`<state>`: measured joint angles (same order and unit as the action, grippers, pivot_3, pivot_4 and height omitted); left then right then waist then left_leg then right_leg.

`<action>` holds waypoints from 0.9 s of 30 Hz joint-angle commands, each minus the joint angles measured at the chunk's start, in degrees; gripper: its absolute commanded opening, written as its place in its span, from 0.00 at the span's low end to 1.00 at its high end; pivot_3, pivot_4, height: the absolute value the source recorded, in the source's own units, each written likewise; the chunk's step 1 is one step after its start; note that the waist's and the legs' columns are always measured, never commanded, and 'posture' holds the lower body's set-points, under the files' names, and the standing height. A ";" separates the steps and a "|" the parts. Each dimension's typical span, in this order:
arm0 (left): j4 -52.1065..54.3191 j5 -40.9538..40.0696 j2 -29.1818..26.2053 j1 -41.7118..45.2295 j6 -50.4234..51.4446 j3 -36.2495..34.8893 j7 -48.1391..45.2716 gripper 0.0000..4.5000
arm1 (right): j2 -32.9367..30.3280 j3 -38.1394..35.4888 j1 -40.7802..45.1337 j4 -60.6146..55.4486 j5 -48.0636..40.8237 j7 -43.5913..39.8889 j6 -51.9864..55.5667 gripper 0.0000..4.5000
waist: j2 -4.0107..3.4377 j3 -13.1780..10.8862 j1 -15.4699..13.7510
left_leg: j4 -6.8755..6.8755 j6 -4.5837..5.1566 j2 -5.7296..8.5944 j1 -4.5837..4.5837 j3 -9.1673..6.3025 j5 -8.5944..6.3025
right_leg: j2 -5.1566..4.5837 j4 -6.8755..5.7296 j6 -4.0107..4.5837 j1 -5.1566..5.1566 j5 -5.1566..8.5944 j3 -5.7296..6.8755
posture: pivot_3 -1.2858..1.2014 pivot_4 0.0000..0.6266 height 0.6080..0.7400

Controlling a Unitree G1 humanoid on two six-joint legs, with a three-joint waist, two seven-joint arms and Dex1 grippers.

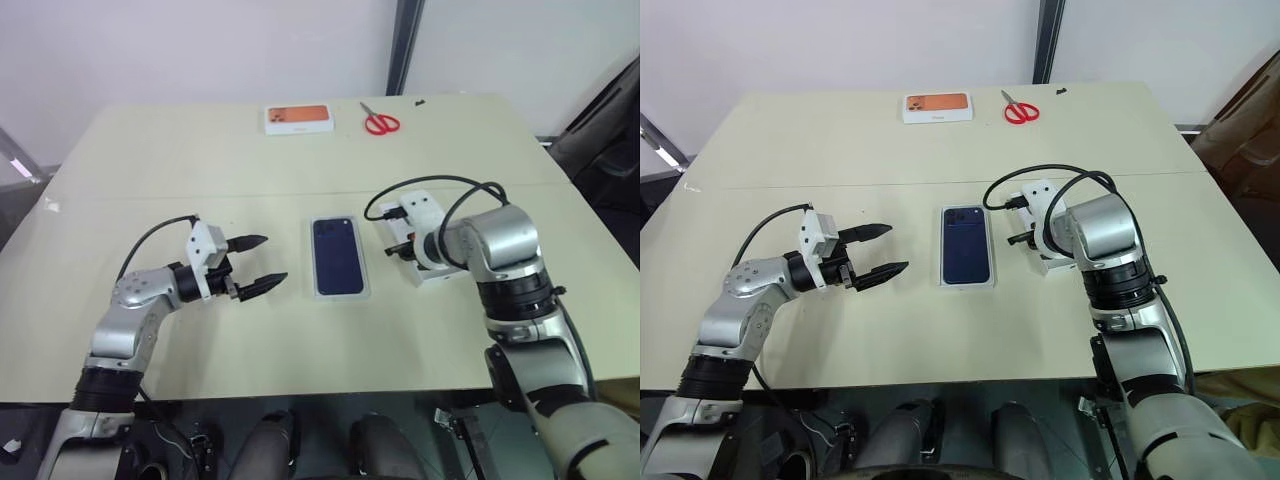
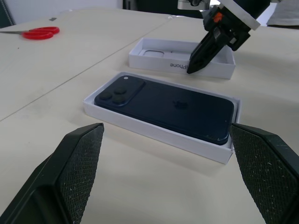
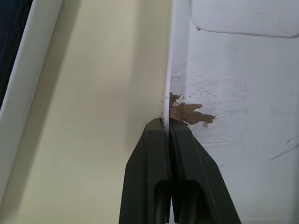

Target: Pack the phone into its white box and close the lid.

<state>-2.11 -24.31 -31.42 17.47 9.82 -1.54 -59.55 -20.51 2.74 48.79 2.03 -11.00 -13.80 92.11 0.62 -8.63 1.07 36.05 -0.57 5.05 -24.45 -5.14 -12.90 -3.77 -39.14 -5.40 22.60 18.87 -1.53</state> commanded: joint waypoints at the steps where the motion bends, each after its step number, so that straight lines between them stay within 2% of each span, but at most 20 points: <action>1: 0.92 -0.74 -0.19 0.04 0.10 -1.19 0.13 1.00 | 2.80 -4.86 1.72 -1.41 -1.30 -0.36 -2.40 0.01 | 0.00 0.00 0.06 | -0.01 0.00 0.00 0.00 0.00 0.00 | 0.00 -0.01 0.00 0.02 0.00 0.00 | 0.52 0.24 0.95; 3: 0.32 -0.73 -0.28 0.43 0.06 -1.42 0.13 1.00 | 1.18 -1.71 0.69 -3.16 -0.81 -2.17 -10.95 0.01 | -0.02 -0.01 0.09 | -0.02 0.00 0.00 0.00 0.01 0.00 | 0.01 -0.01 0.00 0.02 0.00 -0.01 | 0.52 0.24 0.95; 7: -0.32 -1.26 -0.39 1.20 0.54 -2.24 0.57 1.00 | 3.43 -4.66 -0.99 -3.43 -2.60 -4.62 -23.90 0.01 | -0.02 -0.01 0.09 | -0.01 0.00 0.00 0.00 0.03 0.00 | 0.01 -0.02 0.00 0.03 0.00 0.00 | 0.52 0.24 0.95; 10: -0.31 -1.18 -0.45 1.13 0.59 -2.45 0.73 1.00 | 7.59 -10.34 -1.28 -2.11 -6.99 -6.15 -29.34 0.01 | -0.02 -0.01 0.09 | -0.01 0.00 0.00 0.00 0.03 0.00 | 0.02 -0.03 -0.01 0.02 0.00 0.00 | 0.52 0.24 0.95; 16: 0.14 -1.15 -0.11 1.09 1.28 -2.76 1.48 1.00 | 10.59 -8.62 -2.59 -3.21 -10.70 -11.57 -38.88 0.01 | -0.02 -0.01 0.10 | 0.00 0.00 0.00 0.00 0.03 0.00 | 0.02 -0.04 -0.01 0.02 0.00 -0.01 | 0.52 0.24 0.95; 19: 0.59 -1.36 -0.13 1.16 1.76 -2.98 1.77 1.00 | 14.19 -11.54 -3.40 -3.84 -15.62 -11.98 -38.92 0.01 | -0.02 -0.01 0.11 | 0.00 0.00 -0.01 0.00 0.02 0.00 | 0.02 -0.05 -0.01 0.03 0.00 -0.01 | 0.52 0.24 0.95; 21: 1.00 -2.08 -0.08 1.45 2.58 -3.69 2.23 1.00 | 19.72 -19.21 -3.31 -4.01 -25.51 -9.29 -32.75 0.01 | -0.02 -0.01 0.10 | 0.00 -0.01 -0.01 0.00 0.02 0.01 | 0.02 -0.06 -0.01 0.03 0.00 -0.01 | 0.52 0.24 0.95; 23: 1.24 -2.98 -0.12 1.82 3.35 -4.59 2.80 1.00 | 22.78 -23.42 -3.64 -4.92 -32.21 -7.61 -27.70 0.01 | -0.03 -0.02 0.10 | -0.01 -0.02 -0.02 0.00 0.00 0.01 | 0.03 -0.07 -0.01 0.03 0.00 0.00 | 0.52 0.24 0.95; 27: 1.35 -5.55 -0.25 2.80 5.40 -6.84 3.94 1.00 | 24.48 -25.12 -5.86 -7.75 -41.35 -5.76 -18.99 0.01 | -0.03 -0.02 0.02 | 0.01 -0.01 -0.01 0.00 0.00 0.01 | 0.02 -0.05 -0.01 0.01 0.00 0.00 | 0.52 0.24 0.95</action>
<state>-2.86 -28.03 -31.36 19.05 14.81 -6.40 -56.05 3.27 -20.88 42.75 -2.81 -47.37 -20.82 70.22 0.58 -8.65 1.09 36.06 -0.58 5.04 -24.45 -5.15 -12.89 -3.75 -39.20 -5.41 22.61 18.87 -1.54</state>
